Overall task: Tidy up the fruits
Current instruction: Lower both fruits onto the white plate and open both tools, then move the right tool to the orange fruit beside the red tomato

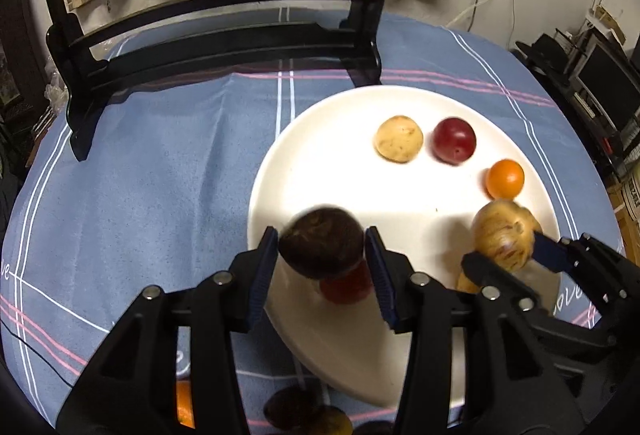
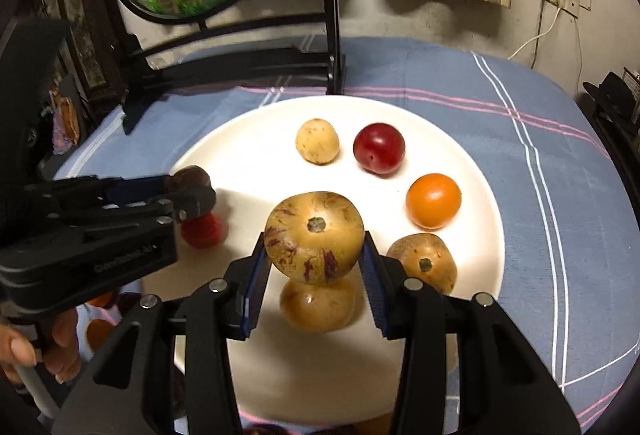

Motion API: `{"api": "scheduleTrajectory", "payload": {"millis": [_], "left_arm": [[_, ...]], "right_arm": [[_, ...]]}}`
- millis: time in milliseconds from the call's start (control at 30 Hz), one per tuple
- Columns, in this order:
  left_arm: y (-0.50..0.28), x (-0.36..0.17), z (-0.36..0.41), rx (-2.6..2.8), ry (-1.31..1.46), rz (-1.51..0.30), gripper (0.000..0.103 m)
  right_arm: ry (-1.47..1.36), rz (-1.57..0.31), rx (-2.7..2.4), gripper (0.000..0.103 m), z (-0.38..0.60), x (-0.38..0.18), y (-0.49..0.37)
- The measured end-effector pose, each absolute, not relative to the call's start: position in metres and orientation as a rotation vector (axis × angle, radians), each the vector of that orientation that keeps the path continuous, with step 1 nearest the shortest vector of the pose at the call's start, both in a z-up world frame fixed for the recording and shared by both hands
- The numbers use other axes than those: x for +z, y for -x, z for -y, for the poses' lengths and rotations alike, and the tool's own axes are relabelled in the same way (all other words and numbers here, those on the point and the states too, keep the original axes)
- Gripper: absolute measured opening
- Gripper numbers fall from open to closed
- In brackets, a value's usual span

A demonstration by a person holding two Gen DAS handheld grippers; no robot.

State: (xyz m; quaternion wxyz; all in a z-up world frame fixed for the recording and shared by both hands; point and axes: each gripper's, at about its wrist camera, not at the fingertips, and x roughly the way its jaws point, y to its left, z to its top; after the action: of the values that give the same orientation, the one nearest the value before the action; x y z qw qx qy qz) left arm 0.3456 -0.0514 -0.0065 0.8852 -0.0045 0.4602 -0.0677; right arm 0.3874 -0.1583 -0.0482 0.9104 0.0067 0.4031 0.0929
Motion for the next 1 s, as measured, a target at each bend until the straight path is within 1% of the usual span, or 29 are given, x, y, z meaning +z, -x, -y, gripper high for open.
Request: {"api": "scheduleTrajectory", "payload": {"millis": [33, 67, 100, 133, 233, 433, 533, 733, 1000], "left_arm": [[-0.345, -0.005, 0.052, -0.139, 0.013, -0.949, 0.063], [-0.342, -0.003, 0.053, -0.134, 0.008, -0.938, 0.070], [-0.341, -0.001, 0.054, -0.131, -0.001, -0.930, 0.074], [-0.340, 0.001, 0.056, -0.134, -0.007, -0.924, 0.074], [-0.331, 0.008, 0.055, -0.142, -0.010, -0.911, 0.074], [-0.292, 0.026, 0.046, -0.148, -0.037, -0.861, 0.079], [-0.268, 0.031, 0.042, -0.143, -0.068, -0.835, 0.080], [-0.216, 0.027, 0.039, -0.133, -0.126, -0.801, 0.082], [-0.168, 0.009, 0.034, -0.149, -0.115, -0.825, 0.083]], "right_arm": [[-0.009, -0.833, 0.174, 0.050, 0.158, -0.049, -0.388], [-0.011, -0.823, 0.167, 0.054, 0.159, -0.048, -0.386], [-0.018, -0.801, 0.165, 0.060, 0.161, -0.047, -0.383], [-0.022, -0.773, 0.165, 0.061, 0.163, -0.043, -0.378], [-0.030, -0.744, 0.163, 0.062, 0.171, -0.034, -0.368], [-0.236, -0.703, 0.194, 0.062, 0.219, -0.018, -0.325], [-0.323, -0.719, 0.193, 0.063, 0.239, -0.019, -0.302], [-0.382, -0.734, 0.152, 0.063, 0.256, -0.026, -0.260], [-0.420, -0.732, 0.157, 0.063, 0.252, -0.043, -0.232]]}}
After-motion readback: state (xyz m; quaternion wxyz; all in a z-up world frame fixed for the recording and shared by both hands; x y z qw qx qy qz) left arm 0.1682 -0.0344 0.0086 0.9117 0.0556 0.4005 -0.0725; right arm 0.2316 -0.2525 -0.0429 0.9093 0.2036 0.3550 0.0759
